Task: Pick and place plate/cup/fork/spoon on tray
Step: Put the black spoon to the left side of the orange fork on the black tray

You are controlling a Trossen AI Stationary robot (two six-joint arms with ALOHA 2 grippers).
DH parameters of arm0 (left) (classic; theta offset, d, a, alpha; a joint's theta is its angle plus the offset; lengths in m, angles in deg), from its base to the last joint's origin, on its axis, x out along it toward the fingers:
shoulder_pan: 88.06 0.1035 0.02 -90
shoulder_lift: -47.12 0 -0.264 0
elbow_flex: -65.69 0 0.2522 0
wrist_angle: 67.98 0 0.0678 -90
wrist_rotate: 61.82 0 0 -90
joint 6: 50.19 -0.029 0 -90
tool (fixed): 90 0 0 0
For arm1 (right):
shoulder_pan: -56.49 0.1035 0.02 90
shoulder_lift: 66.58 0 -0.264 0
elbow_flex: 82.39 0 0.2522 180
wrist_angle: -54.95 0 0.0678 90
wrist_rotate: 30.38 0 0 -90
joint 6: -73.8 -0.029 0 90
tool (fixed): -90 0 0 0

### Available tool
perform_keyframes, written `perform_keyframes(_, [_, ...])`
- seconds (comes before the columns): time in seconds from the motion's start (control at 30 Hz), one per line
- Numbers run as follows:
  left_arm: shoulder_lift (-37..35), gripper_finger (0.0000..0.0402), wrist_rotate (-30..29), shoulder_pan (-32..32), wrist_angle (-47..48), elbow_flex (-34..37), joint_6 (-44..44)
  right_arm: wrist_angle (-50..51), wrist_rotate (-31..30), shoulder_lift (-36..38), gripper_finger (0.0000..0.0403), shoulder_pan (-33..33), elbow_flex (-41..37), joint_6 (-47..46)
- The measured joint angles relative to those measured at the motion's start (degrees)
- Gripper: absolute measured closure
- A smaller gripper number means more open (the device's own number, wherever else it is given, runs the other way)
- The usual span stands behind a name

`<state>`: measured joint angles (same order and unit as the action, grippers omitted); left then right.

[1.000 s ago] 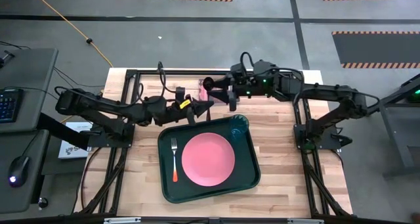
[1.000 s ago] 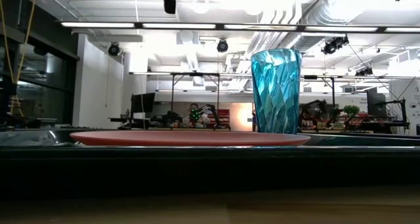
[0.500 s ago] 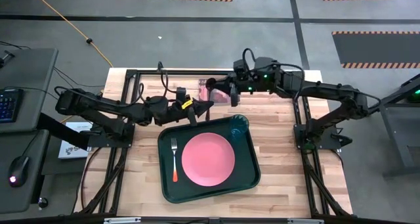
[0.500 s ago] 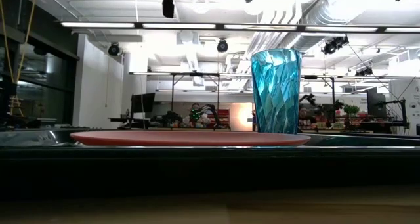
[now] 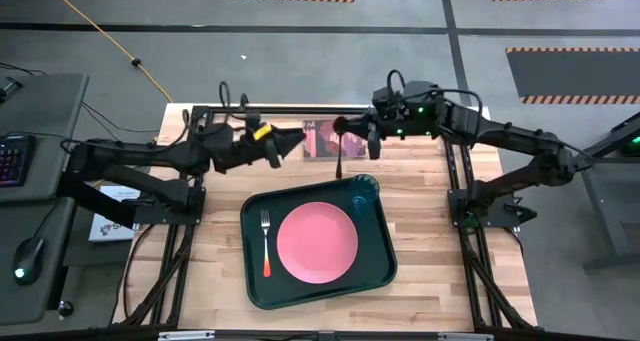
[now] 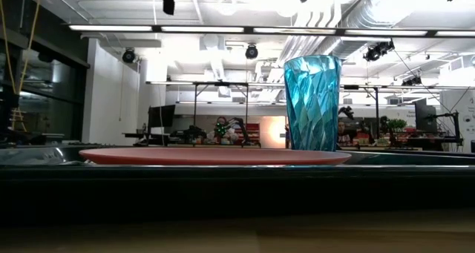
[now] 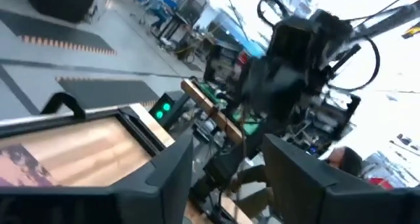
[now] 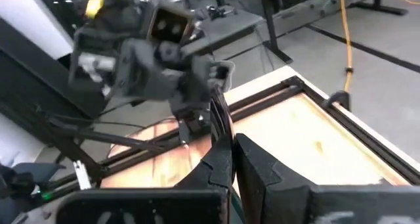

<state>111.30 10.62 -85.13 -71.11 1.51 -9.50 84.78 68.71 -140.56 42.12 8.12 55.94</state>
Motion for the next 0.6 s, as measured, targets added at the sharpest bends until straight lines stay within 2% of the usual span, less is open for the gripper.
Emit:
perform_keyframes(0.17, [-2.04, 0.0198, 0.71, 0.93, 0.35, 0.06, -2.48, -3.95, -0.47, -3.17, 0.0402, 2.90, 0.00, 0.10])
perform_keyframes(0.23, [-2.19, 0.0193, 2.69, 0.93, 0.41, 0.06, -4.38, -6.33, -0.48, -4.77, 0.0402, 4.04, 0.00, 0.08])
perform_keyframes(0.37, [-2.19, 0.0191, 6.71, 0.88, 0.63, 0.06, -8.25, -8.60, -0.60, -7.88, 0.0402, 5.41, 0.00, 0.06])
perform_keyframes(0.6, [-2.13, 0.0190, 6.96, 1.07, 3.23, 0.06, -15.87, -10.85, -1.03, -11.53, 0.0403, 5.52, 0.00, -2.21])
